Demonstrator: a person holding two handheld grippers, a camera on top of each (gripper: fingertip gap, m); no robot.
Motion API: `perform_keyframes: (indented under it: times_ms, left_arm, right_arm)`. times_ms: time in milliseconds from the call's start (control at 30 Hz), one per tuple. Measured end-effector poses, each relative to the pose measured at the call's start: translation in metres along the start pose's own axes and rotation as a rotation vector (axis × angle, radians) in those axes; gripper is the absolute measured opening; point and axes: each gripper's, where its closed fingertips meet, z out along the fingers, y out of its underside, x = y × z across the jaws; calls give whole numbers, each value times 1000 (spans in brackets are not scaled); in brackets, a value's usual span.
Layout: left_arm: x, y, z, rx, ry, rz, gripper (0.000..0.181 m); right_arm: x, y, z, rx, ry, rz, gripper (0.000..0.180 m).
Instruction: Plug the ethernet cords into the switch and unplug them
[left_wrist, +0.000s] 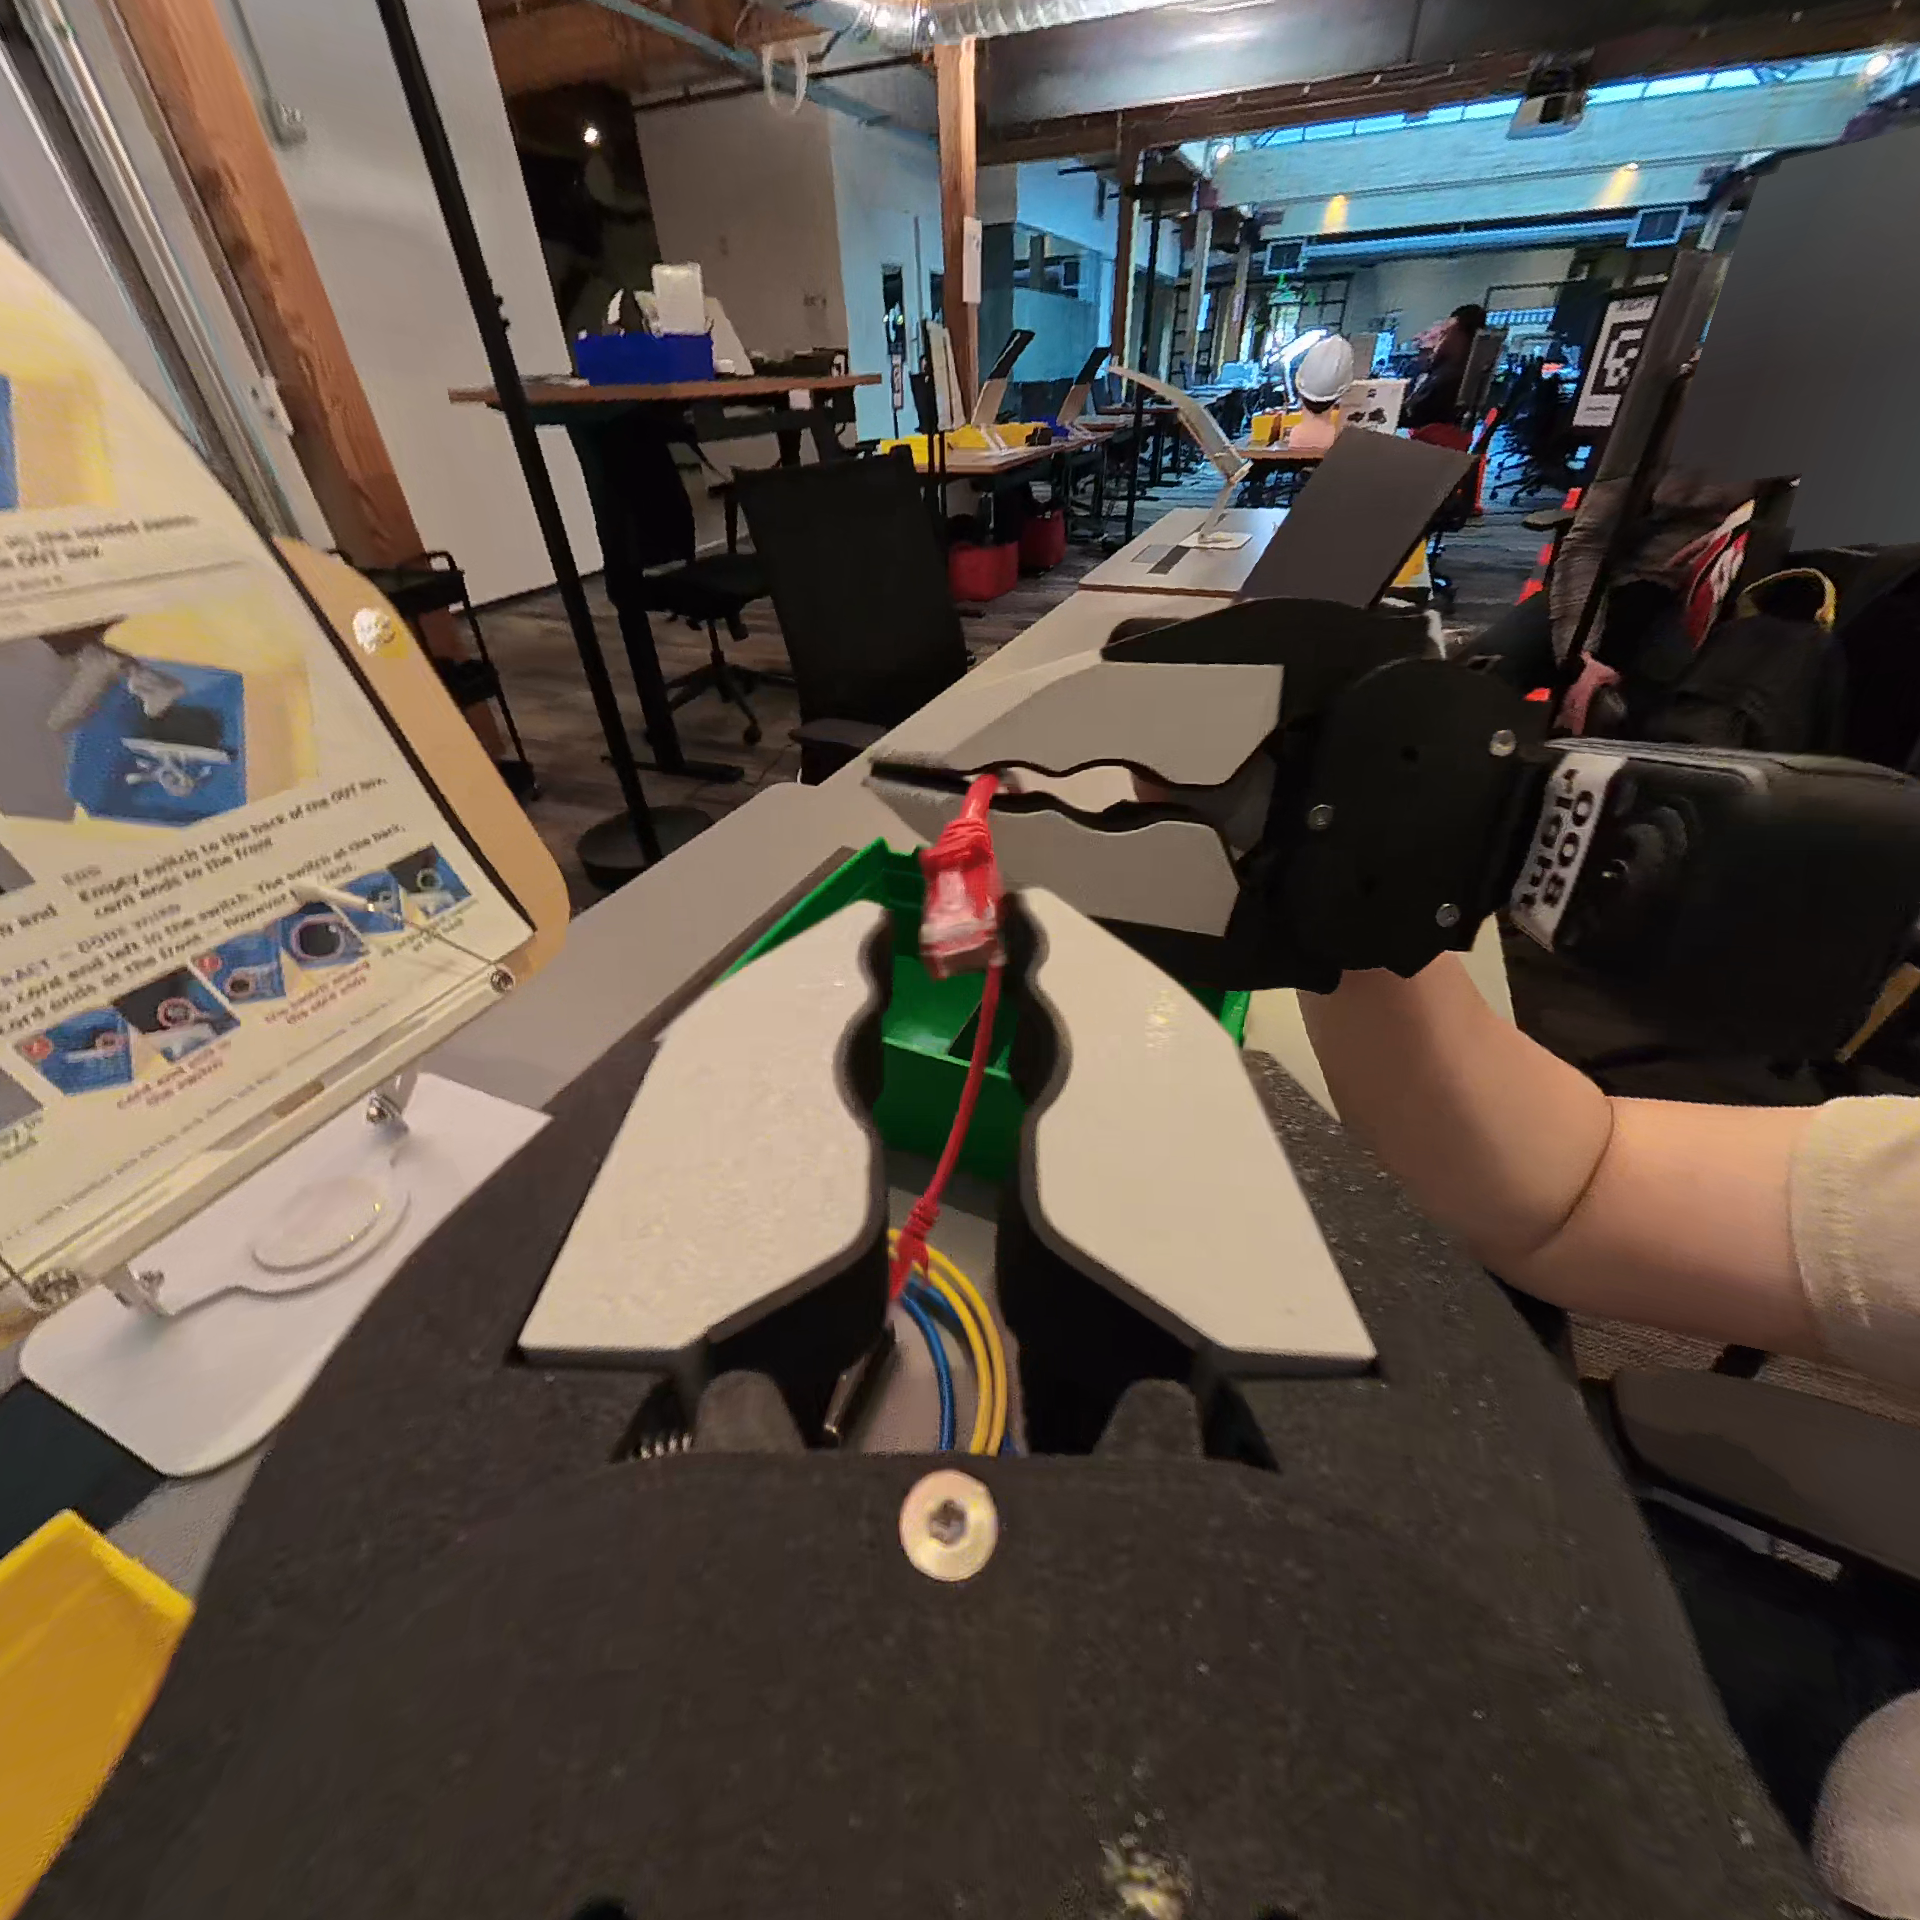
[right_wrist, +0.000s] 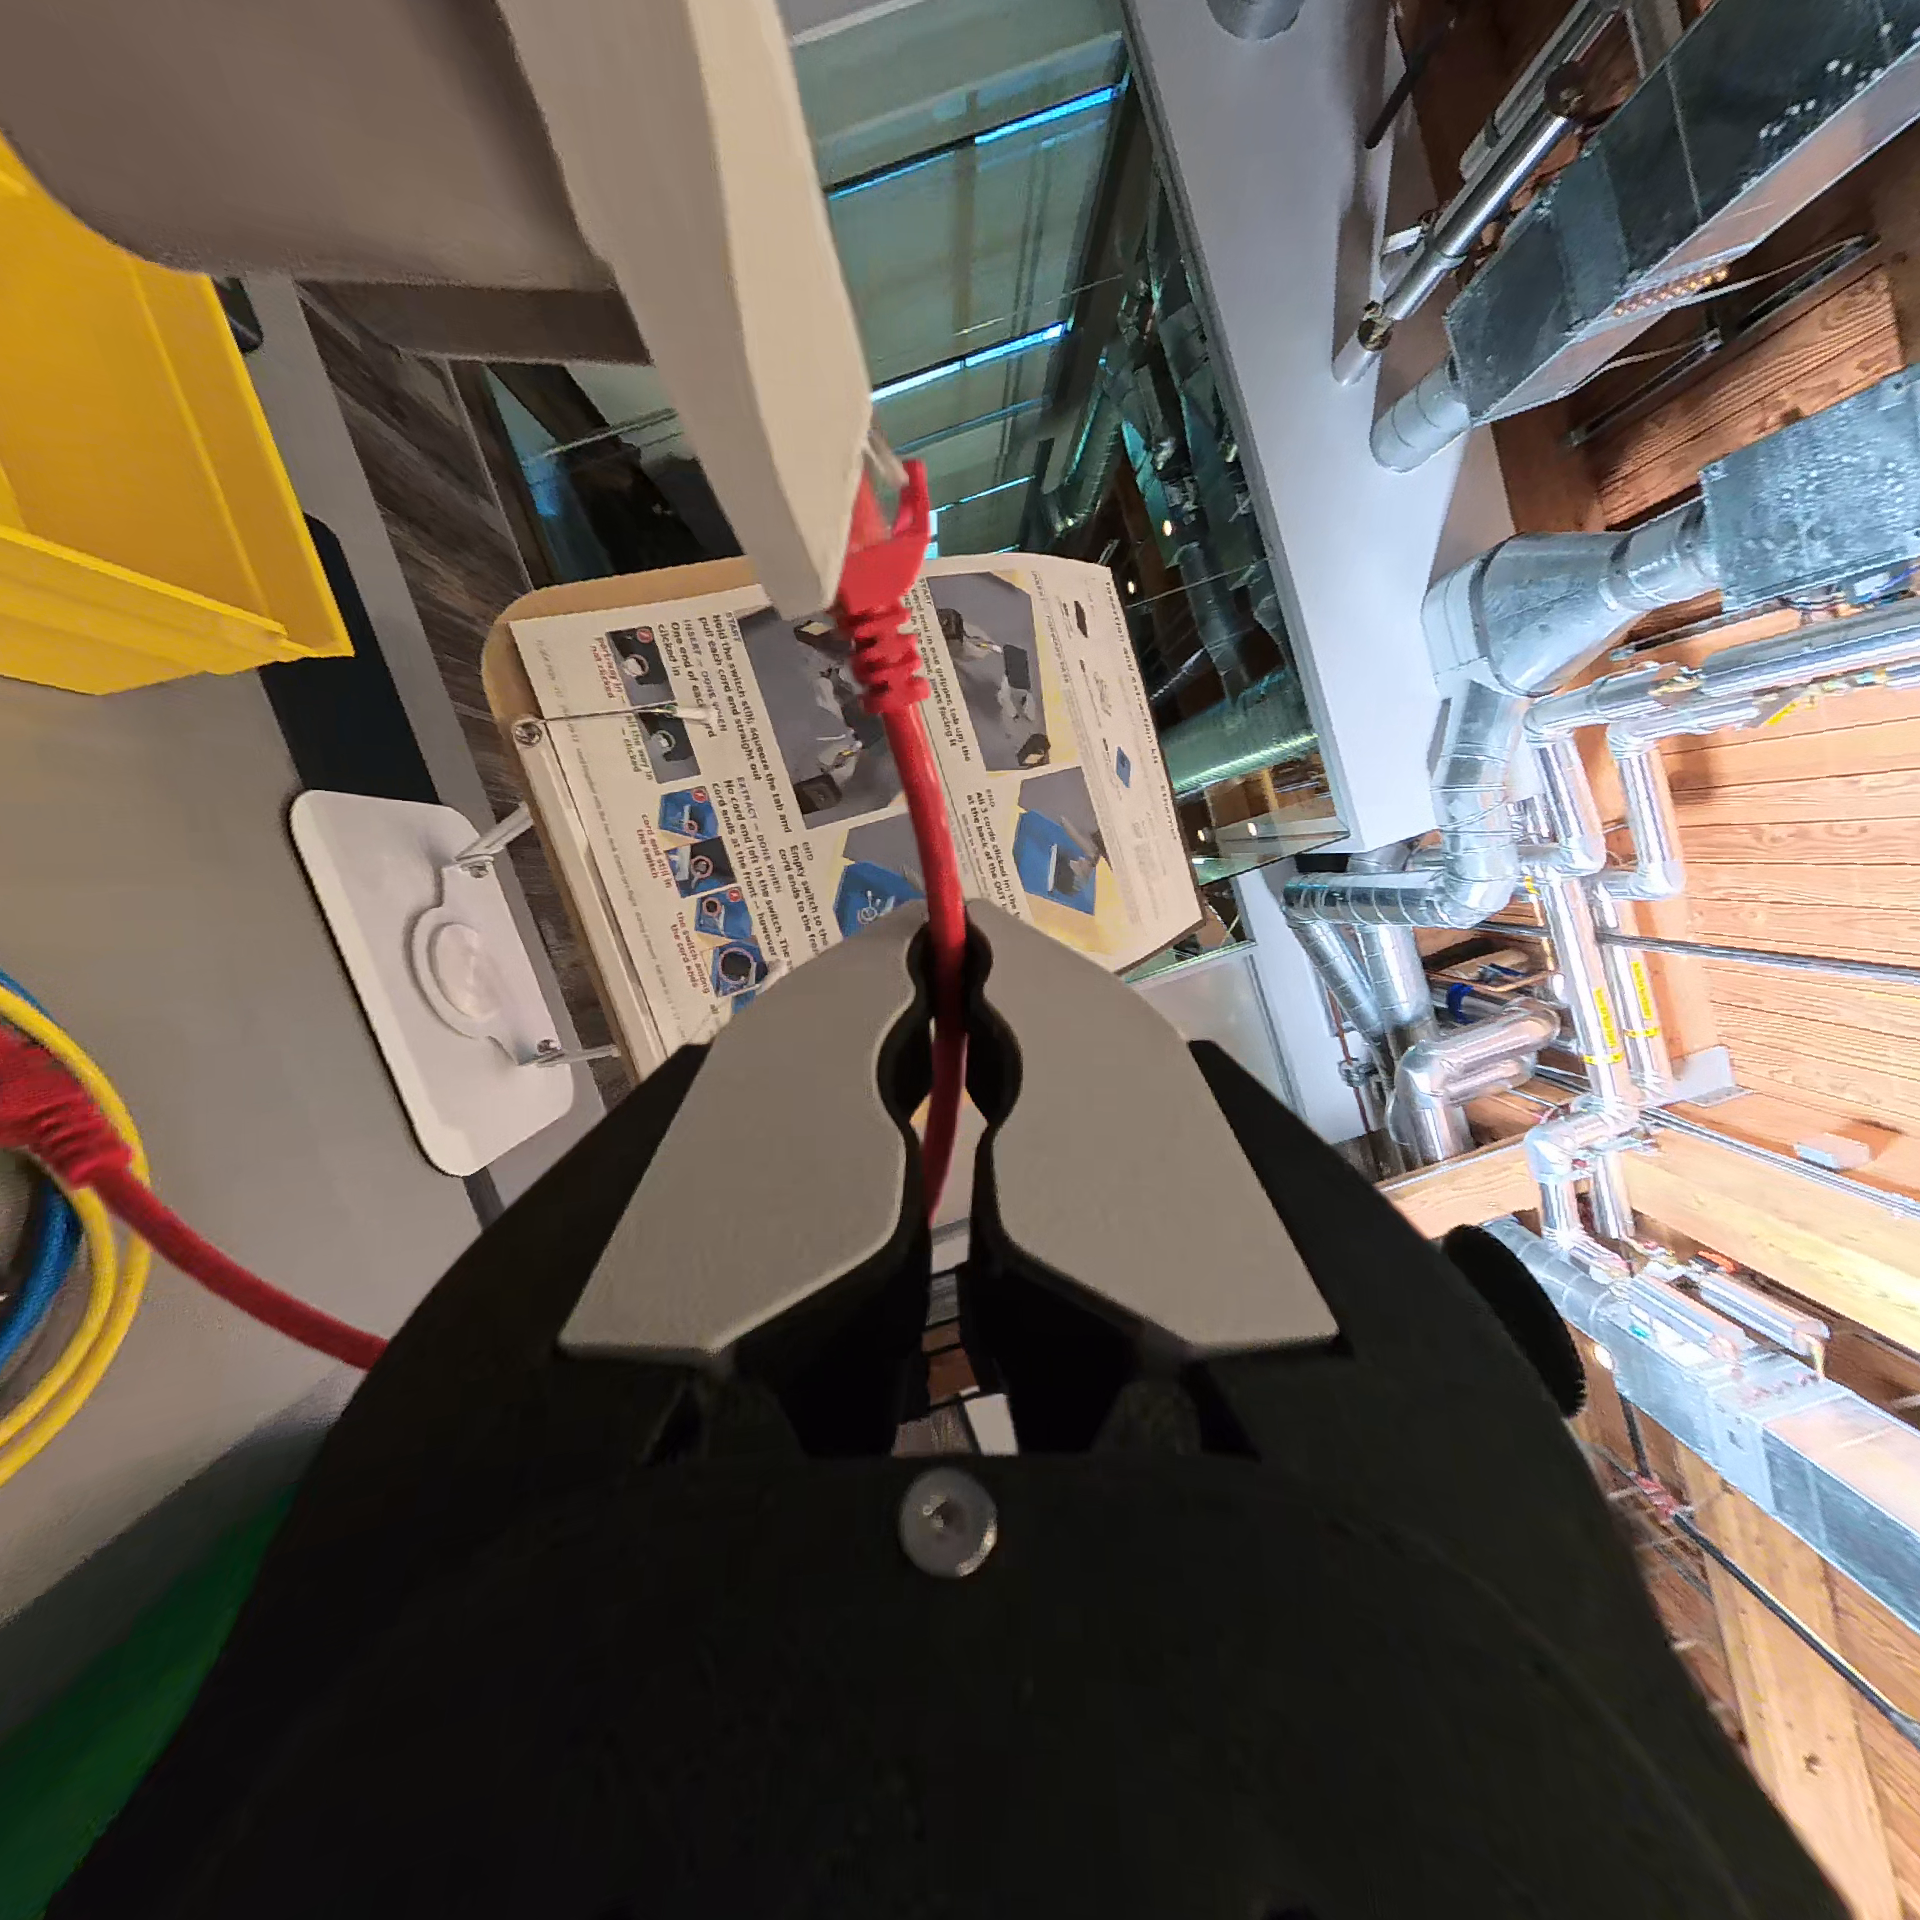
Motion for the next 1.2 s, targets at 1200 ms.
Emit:
perform_keyframes:
  times_ms: [1200]
  left_arm:
    - [6,-25,-22,173,158,-12,12]
  right_arm:
    - [6,-74,-23,906,-773,1717,34]
